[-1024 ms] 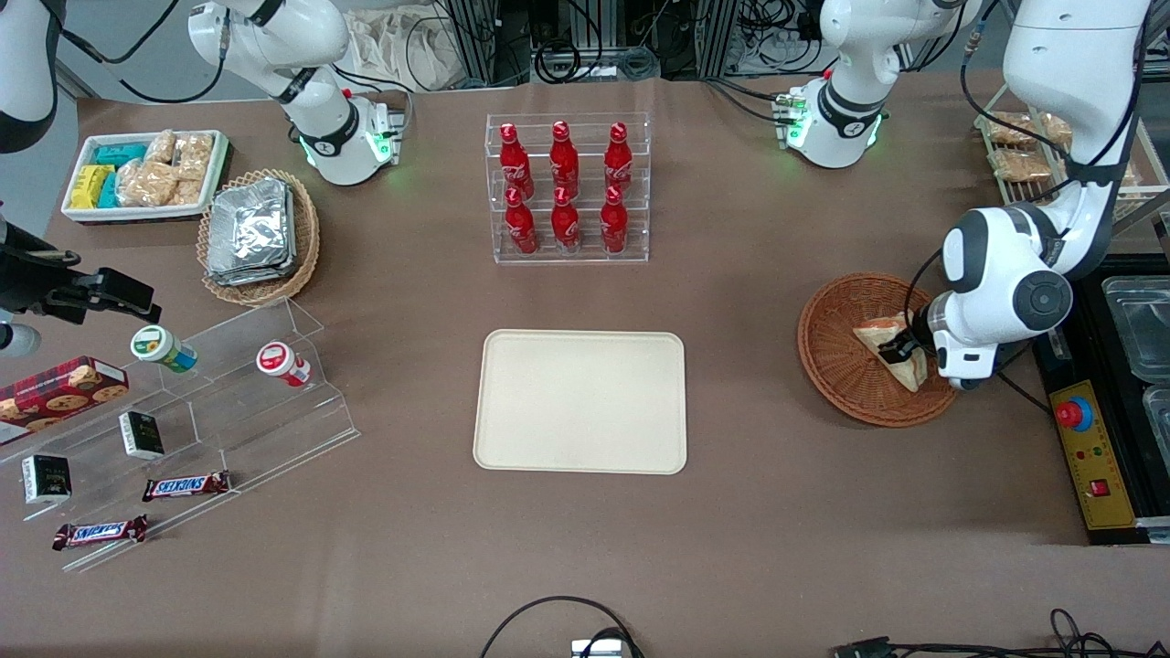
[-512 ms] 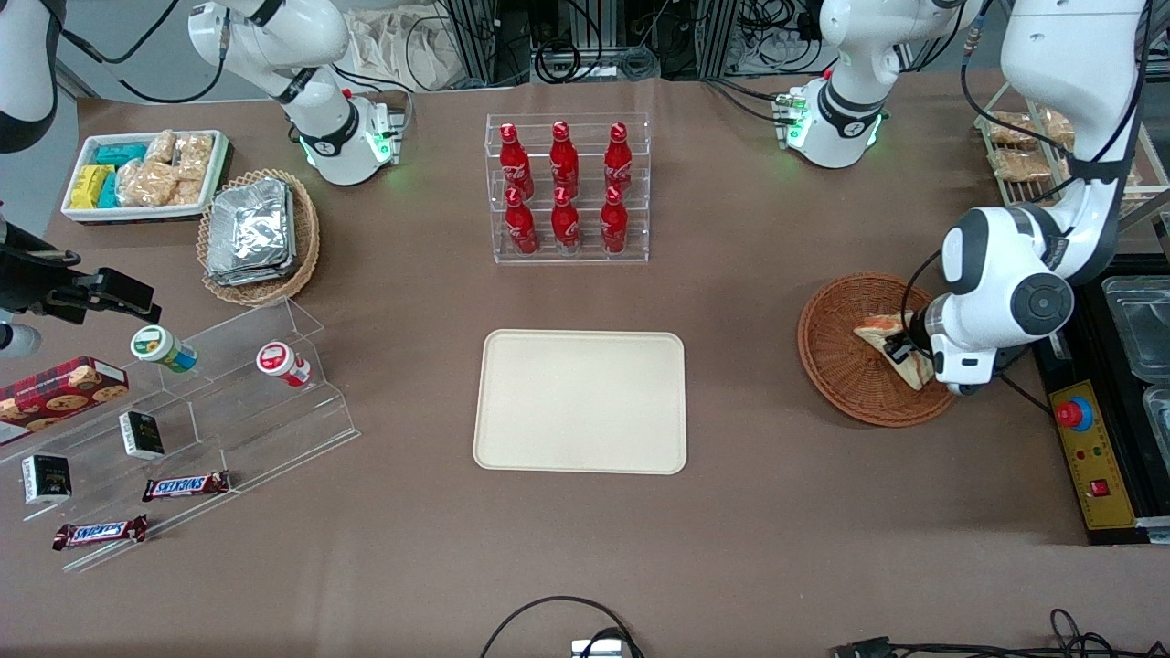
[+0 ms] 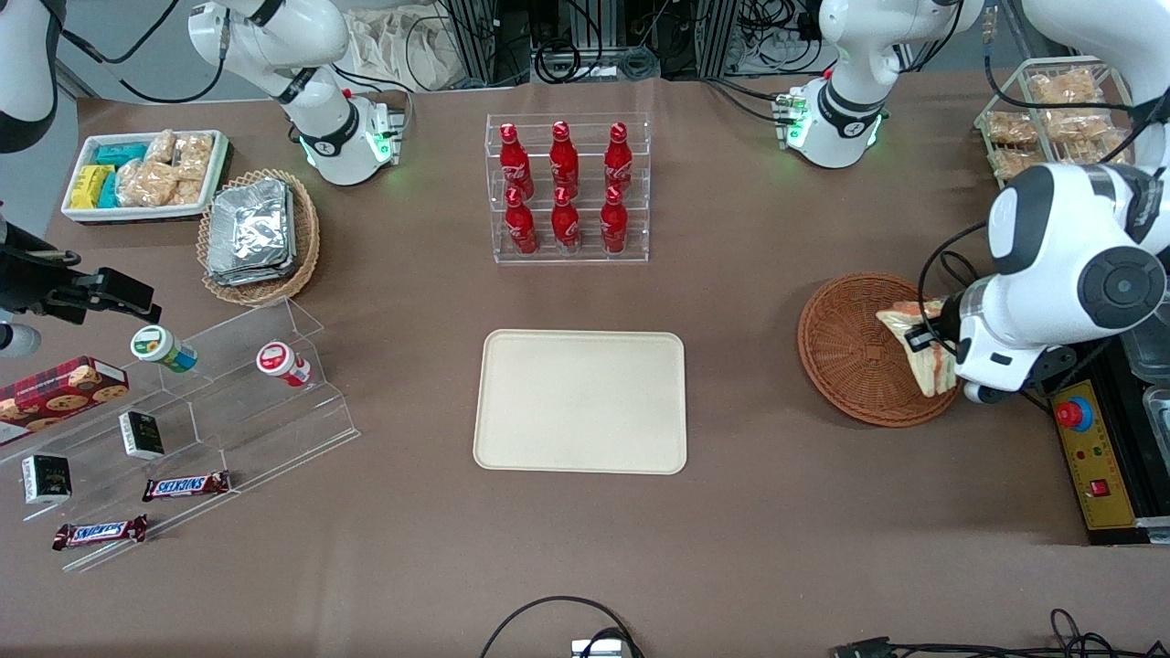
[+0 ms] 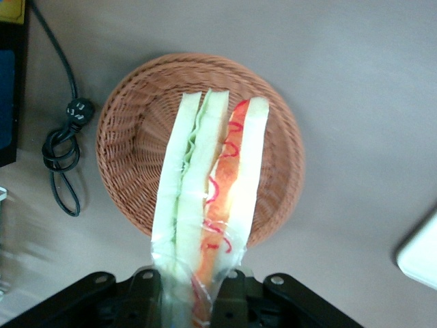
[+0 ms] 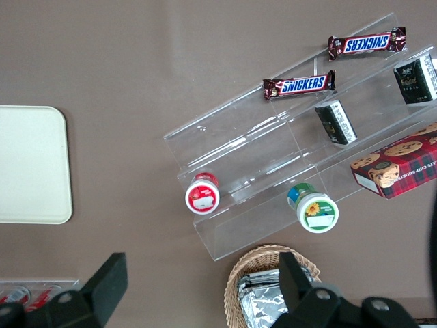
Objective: Place sandwich from basket to tray
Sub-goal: 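Lift the sandwich and carry it with the left gripper to the tray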
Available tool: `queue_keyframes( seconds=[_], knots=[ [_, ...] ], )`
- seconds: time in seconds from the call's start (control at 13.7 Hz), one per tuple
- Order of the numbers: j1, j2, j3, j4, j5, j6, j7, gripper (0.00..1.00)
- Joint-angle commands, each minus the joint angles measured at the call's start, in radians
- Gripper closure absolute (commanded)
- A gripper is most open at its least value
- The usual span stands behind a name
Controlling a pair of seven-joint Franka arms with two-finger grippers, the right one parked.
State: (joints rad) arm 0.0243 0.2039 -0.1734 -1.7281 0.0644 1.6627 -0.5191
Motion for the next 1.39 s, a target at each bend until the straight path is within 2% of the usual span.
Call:
queue_keyframes(
  seconds=[0.0,0.37,0.59,1.02,1.32],
  knots=[
    [-0.127,0.064,0.003,0.134,0.008,-0.069,0.016,1.0],
    [-0.36,0.291,-0.001,0.303,-0.005,-0.026,0.008,1.0],
    [-0.405,0.394,-0.001,0.331,-0.067,0.121,0.005,1.0],
    [-0.474,0.554,-0.003,0.317,-0.071,0.353,-0.033,1.0],
    [-0.489,0.578,-0.001,0.289,-0.069,0.381,-0.032,1.0]
  ],
)
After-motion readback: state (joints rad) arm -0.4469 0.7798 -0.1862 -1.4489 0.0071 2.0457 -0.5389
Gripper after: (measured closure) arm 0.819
